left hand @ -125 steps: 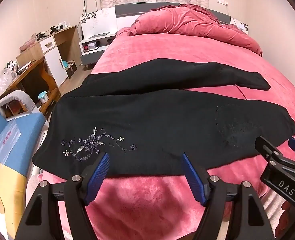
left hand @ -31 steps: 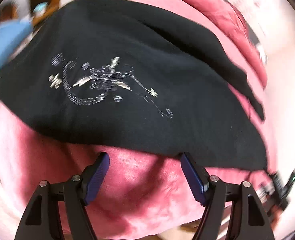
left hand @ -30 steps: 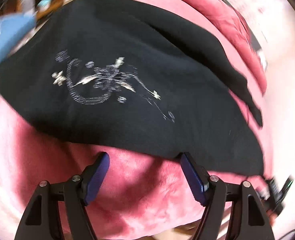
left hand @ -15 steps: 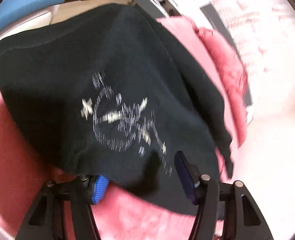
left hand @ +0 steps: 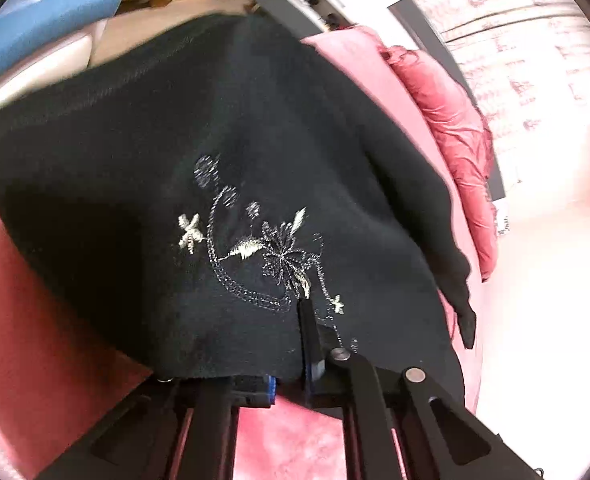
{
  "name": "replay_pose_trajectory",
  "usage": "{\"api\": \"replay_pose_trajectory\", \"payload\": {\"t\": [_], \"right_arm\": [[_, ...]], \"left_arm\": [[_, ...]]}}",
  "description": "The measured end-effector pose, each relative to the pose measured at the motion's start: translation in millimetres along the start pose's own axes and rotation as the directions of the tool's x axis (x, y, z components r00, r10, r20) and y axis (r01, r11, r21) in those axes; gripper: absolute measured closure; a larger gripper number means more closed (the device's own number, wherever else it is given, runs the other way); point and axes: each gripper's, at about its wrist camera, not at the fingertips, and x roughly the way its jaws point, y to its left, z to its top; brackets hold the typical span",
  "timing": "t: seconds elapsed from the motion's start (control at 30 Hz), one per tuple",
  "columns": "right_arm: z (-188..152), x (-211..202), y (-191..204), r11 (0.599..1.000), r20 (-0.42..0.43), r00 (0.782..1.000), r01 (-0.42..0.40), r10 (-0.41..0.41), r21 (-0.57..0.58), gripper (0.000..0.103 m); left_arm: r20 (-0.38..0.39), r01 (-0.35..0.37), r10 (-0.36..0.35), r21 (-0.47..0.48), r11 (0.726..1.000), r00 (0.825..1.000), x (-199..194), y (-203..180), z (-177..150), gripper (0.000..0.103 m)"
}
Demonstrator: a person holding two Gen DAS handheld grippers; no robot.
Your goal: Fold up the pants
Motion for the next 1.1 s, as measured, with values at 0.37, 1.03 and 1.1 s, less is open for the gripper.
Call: {"api": "replay_pose_trajectory", "payload": {"t": [0.37, 1.03, 1.1], "right_arm": [[1, -46, -1, 0.998, 0.033, 0.999, 0.002, 0.0, -0.064, 0.094], [4, -84, 26, 0.927, 0.246, 0.948, 0.266, -0.202, -0.264, 0.064], [16, -74, 38, 0.95, 0.204, 0.971, 0.177, -0.125, -0.258, 0.062]], "left_arm": [[0.003, 0.005, -0.005, 0.049, 0.999, 1.0, -50, -4, -15, 0.096], [0.026, 0.054, -0.067, 0.359, 0.932, 0.997, -76, -85, -37, 0.067], [-0.014, 0.112, -0.114, 0.343, 0.933, 0.993, -48, -107, -30, 0.067]]}}
